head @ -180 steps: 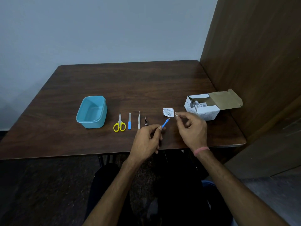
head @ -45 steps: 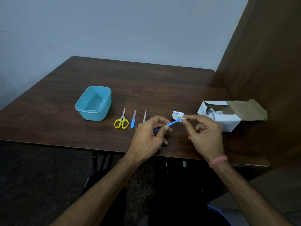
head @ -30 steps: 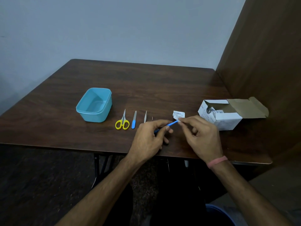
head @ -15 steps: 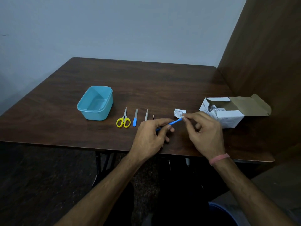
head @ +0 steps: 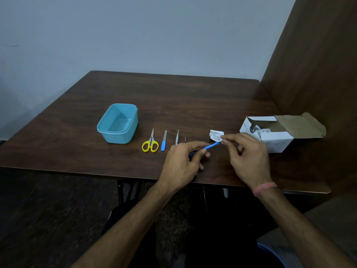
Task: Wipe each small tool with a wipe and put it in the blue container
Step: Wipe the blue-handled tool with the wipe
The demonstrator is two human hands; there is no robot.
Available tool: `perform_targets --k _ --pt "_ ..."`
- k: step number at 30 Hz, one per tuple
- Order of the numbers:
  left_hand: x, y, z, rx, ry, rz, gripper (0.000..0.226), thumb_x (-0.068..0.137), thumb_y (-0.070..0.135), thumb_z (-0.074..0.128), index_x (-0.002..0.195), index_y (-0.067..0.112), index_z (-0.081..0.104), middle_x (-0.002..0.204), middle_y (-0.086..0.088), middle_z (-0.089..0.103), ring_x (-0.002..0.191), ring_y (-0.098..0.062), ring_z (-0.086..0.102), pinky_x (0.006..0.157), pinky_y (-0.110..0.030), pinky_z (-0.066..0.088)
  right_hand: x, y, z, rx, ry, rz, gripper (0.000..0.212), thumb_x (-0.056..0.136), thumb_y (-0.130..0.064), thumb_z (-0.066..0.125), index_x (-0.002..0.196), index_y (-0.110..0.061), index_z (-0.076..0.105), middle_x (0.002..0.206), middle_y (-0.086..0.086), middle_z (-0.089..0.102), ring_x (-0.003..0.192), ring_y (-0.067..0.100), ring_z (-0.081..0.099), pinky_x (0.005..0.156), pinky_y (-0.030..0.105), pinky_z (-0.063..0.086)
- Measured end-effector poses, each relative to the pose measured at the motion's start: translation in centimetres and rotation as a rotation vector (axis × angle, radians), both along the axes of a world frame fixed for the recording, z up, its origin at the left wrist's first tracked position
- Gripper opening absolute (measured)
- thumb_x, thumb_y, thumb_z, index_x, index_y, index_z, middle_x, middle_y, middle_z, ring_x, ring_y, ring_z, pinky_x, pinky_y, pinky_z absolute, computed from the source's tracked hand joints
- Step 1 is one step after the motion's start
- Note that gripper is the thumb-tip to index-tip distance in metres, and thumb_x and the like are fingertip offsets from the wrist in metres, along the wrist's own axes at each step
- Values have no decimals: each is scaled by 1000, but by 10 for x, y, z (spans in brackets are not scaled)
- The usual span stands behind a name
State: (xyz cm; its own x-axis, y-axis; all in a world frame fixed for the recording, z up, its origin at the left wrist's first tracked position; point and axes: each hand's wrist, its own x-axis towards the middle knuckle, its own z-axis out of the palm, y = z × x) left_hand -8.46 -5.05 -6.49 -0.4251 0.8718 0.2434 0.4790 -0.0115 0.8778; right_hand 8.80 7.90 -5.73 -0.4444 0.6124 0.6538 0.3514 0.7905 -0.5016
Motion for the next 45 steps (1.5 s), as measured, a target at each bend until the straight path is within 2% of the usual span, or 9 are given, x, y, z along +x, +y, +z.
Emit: perform_targets --k 4,10,14,18,24,29,33,42,45 --pt "1 1 -1 -16 -10 24 24 112 17 66 125 29 81 97 18 82 61 -10 76 58 -21 58 1 -3 3 -6 53 -64 14 99 -1 79 107 -12 84 90 -27 58 75 -12 56 71 4 38" --pt "0 2 -1 -13 -8 45 21 111 19 65 123 27 81 96 17 83 60 -9 76 56 -22 58 -1 -8 3 45 -34 96 11 103 -9 75 109 -16 82 104 -9 72 81 -2 61 72 16 46" --pt "1 2 -2 -3 -3 52 21 109 18 68 120 28 82 93 16 83 58 -8 76 56 -19 56 0 -7 -2 91 -91 106 13 105 -10 73 113 -16 81 109 -7 73 90 3 67 76 26 56" --pt "2 1 0 -18 -13 55 23 108 19 71 128 24 83 94 16 85 58 -6 76 56 -14 55 0 -6 -3 68 -64 30 13 104 -15 75 115 -16 81 106 -7 75 80 -14 56 74 13 47" --pt "0 1 0 -37 5 37 25 108 21 70 128 27 84 96 19 85 61 -7 77 61 -21 61 -2 -1 -3 35 -43 -1 8 100 -21 81 108 -21 84 98 -11 74 66 1 54 64 25 49" --pt "-1 1 0 -36 8 25 23 109 21 69 123 28 86 98 19 84 62 -9 77 61 -23 62 0 -3 -2 16 -11 73 10 102 -11 79 108 -15 85 102 -6 75 80 7 68 71 21 52" --pt "-1 1 0 -37 -6 31 24 109 20 69 124 26 85 98 18 85 62 -10 77 59 -21 60 0 -3 0 30 -9 15 9 103 -11 77 107 -14 85 103 -4 76 87 2 66 75 20 53" --pt "0 1 -1 -32 -1 41 22 108 22 69 124 26 84 95 19 84 61 -9 77 62 -25 60 -1 -8 4 45 -32 30 9 106 -12 74 108 -14 82 107 -3 73 93 9 69 79 37 60" --pt "1 2 -4 -10 66 54 22 104 31 73 123 32 85 95 25 83 71 3 76 76 -33 67 -2 -11 6 102 -27 -27 9 107 -13 71 109 -11 79 111 0 66 96 19 68 77 44 59"
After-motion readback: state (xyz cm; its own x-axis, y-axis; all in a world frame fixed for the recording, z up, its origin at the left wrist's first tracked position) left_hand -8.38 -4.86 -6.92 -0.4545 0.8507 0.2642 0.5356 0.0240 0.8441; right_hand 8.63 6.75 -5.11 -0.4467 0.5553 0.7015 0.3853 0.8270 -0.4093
